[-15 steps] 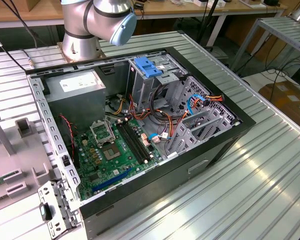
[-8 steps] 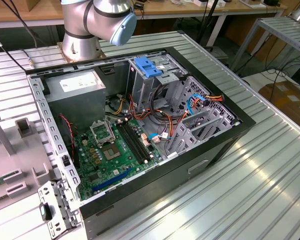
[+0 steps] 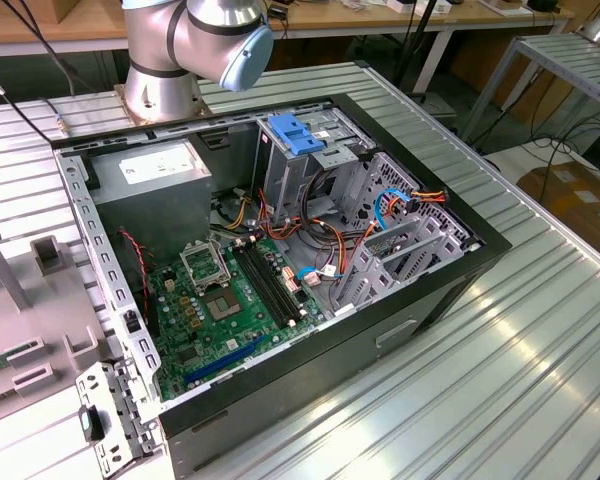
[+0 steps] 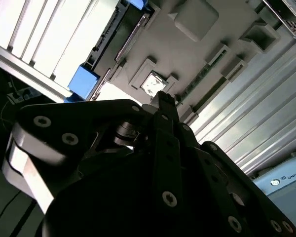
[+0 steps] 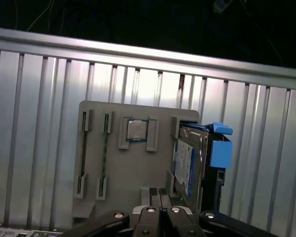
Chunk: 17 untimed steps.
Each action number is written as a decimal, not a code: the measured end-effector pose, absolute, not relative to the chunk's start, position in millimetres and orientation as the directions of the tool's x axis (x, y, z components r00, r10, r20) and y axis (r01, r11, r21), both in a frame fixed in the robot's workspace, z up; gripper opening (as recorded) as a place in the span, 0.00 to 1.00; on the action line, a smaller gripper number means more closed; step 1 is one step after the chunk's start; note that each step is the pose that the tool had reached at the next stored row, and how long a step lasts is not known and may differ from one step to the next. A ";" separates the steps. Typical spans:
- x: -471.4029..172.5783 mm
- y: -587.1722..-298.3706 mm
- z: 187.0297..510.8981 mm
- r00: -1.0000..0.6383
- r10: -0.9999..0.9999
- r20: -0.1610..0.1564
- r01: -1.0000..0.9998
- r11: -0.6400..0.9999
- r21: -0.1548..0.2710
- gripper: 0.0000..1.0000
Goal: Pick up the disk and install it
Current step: 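Pick up the disk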
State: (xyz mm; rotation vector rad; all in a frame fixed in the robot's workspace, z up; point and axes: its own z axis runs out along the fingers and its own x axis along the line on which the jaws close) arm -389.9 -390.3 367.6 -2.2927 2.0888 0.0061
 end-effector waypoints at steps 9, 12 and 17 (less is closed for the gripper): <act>-389.9 -390.3 365.1 0.008 -0.999 -0.032 -1.000 -0.008 -0.004 0.11; -389.9 -390.3 364.6 0.007 -0.999 -0.032 -1.000 -0.007 0.029 0.11; -389.9 -390.3 364.7 0.006 -0.999 -0.032 -0.999 -0.007 0.032 0.11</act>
